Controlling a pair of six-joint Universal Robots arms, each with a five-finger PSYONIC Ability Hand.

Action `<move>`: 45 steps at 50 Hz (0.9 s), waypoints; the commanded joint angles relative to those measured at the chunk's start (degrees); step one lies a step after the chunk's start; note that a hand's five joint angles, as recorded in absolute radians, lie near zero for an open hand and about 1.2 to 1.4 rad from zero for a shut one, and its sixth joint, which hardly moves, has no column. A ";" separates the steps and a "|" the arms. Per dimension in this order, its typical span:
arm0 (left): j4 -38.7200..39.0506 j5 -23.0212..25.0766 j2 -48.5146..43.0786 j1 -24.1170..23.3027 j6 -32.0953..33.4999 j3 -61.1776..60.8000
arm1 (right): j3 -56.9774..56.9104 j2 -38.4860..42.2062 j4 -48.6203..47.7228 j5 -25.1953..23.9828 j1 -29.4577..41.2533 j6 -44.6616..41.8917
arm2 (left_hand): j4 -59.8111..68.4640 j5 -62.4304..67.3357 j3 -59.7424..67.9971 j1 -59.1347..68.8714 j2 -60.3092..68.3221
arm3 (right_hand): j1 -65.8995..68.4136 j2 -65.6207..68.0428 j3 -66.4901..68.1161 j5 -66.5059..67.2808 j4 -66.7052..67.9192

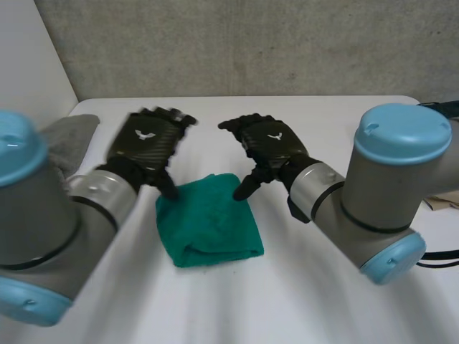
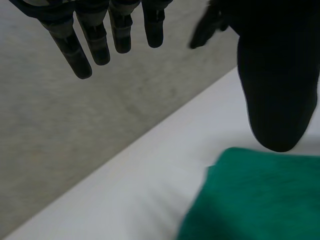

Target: Fold the laundry.

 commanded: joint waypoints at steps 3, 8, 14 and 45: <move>-8.44 -6.18 -12.15 -4.64 -5.58 6.55 | -9.20 10.94 10.38 -2.97 -2.90 -1.99 | -1.54 -2.76 -2.09 -0.91 -1.71 | -2.70 -2.05 -1.93 -2.73 -1.80; -11.17 -10.93 -16.62 -3.85 -7.25 7.08 | -15.35 18.49 16.53 -3.05 -2.37 -3.83 | -1.54 -2.76 -2.09 -0.91 -1.71 | -2.70 -2.05 -1.93 -2.73 -1.80; -12.75 -10.67 -19.88 -2.36 -5.67 7.52 | -18.00 22.37 19.80 -2.26 -1.49 -6.99 | -1.54 -2.76 -2.09 -0.91 -1.71 | -2.70 -2.05 -1.93 -2.73 -1.80; -28.21 33.51 5.95 7.31 -0.57 15.00 | 21.36 -1.46 -17.27 10.75 13.44 -29.94 | -1.54 -2.76 -2.09 -0.91 -1.71 | -2.70 -2.05 -1.93 -2.73 -1.80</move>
